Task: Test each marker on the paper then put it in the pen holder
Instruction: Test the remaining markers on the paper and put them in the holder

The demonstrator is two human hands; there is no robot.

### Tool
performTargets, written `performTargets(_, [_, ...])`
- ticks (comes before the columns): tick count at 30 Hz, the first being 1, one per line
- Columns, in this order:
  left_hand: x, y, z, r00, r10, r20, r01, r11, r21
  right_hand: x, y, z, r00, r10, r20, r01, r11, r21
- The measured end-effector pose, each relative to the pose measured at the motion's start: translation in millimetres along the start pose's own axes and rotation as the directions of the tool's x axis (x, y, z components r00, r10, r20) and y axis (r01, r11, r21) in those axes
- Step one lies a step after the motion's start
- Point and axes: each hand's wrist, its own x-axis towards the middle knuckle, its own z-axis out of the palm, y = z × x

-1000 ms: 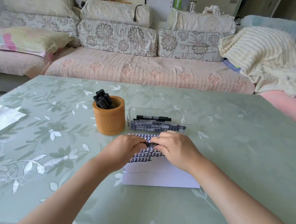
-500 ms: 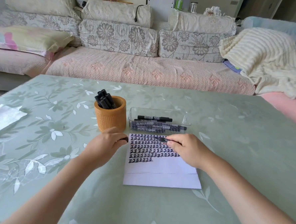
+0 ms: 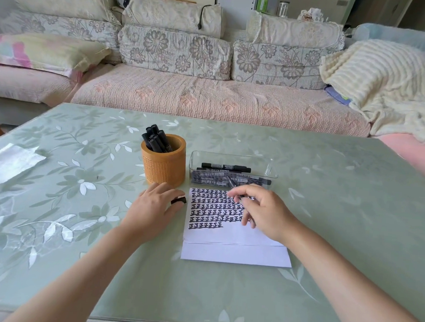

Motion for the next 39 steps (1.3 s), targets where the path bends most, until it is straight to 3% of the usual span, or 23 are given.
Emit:
performTargets(3, [-4.1,7.4,-1.5,0.999,-0.012,-0.05,0.01,1.0,-0.028,-0.5,-1.0,2.1,1.0,0.016,0.01,-0.017,0.985,0.171])
performTargets(7, [-12.2,31.1,-5.0,0.981,0.177,-0.08,-0.185,0.978,-0.096,-8.6,0.3,2.7,0.995,-0.081,0.066,0.079,0.996,0.035])
performTargets(9, [-17.8,45.9,-3.7,0.951,0.301,-0.067,-0.308,0.94,-0.146,-13.6,0.8,4.0,0.994,-0.094,0.046,0.091,0.994,0.053])
performTargets(14, [-30.2,68.8,3.0,0.905,0.424,-0.031,-0.422,0.887,-0.187,-14.5,5.3,12.1,0.997,0.072,0.012,-0.072,0.951,0.302])
performTargets(22, [-34.2,69.8,10.0,0.912,0.41,0.019,-0.405,0.905,-0.131,-9.7,27.0,26.2,0.984,0.152,-0.089,-0.132,0.971,0.2])
performTargets(26, [-34.0,70.4,10.2,0.91,0.414,0.021,-0.409,0.905,-0.118,-9.9,32.0,27.2,0.994,0.081,-0.075,-0.066,0.981,0.183])
performTargets(31, [-33.1,72.4,8.7,0.914,0.404,0.022,-0.399,0.91,-0.109,-10.0,35.0,27.4,0.992,-0.054,-0.118,0.056,0.998,0.02])
performTargets(39, [-33.7,73.1,7.7,0.921,0.387,0.03,-0.381,0.916,-0.127,-10.9,35.4,28.9,0.993,-0.07,-0.092,0.069,0.997,-0.021])
